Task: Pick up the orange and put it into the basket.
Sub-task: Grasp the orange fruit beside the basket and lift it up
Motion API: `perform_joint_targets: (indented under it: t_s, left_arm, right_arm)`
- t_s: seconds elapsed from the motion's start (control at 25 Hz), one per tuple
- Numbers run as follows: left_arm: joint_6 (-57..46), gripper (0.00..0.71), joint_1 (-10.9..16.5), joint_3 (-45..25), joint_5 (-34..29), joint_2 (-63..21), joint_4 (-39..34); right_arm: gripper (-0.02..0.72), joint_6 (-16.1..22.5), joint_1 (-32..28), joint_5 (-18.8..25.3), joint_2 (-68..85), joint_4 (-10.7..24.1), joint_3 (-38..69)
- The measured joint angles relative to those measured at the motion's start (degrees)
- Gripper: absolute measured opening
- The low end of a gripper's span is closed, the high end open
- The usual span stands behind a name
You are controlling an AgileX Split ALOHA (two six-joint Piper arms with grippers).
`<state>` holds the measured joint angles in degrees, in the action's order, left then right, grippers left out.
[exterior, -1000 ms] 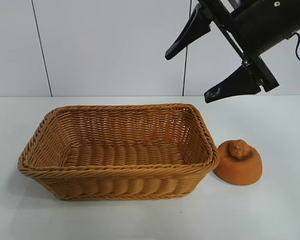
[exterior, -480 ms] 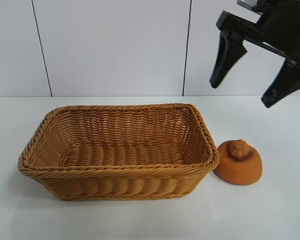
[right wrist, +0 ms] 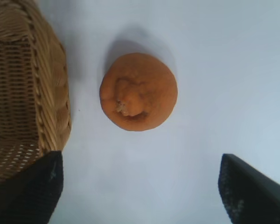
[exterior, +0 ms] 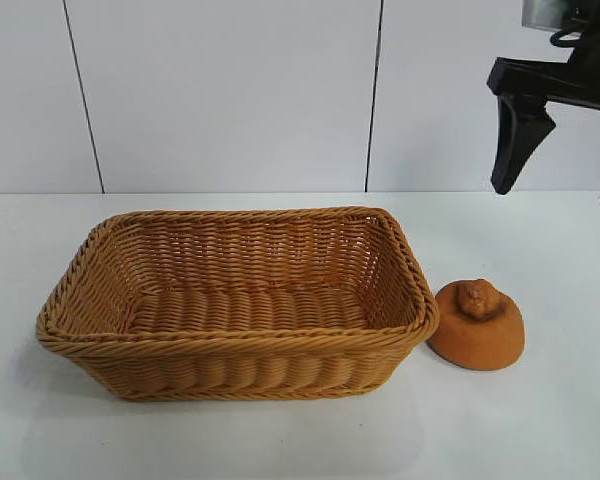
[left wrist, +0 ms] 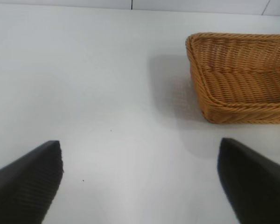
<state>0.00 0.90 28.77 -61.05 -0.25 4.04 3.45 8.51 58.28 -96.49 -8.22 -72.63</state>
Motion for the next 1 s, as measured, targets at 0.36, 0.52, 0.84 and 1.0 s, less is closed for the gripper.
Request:
perform_joint_targets:
  t_s: [0.36,0.52,0.84,1.0]
  left_arm:
    - [0.0,0.643,0.0,0.0,0.0,0.0,0.0]
    - [0.0,0.643,0.0,0.0,0.0,0.0,0.0]
    - [0.0,0.643,0.0,0.0,0.0,0.0,0.0]
    - [0.0,0.643,0.0,0.0,0.0,0.0,0.0]
  right_arm:
    - [0.620,-1.6,-1.3,-3.0,-9.0,-4.1,0.0]
    - [0.620,-1.8,-1.3,-5.7,-13.6,-4.9,0.0]
    - [0.620,-3.8,-1.3,-11.6,-22.2,-10.5,0.0]
    - [0.498,-4.2,-1.3,-12.7,-22.9,-10.9,-0.1]
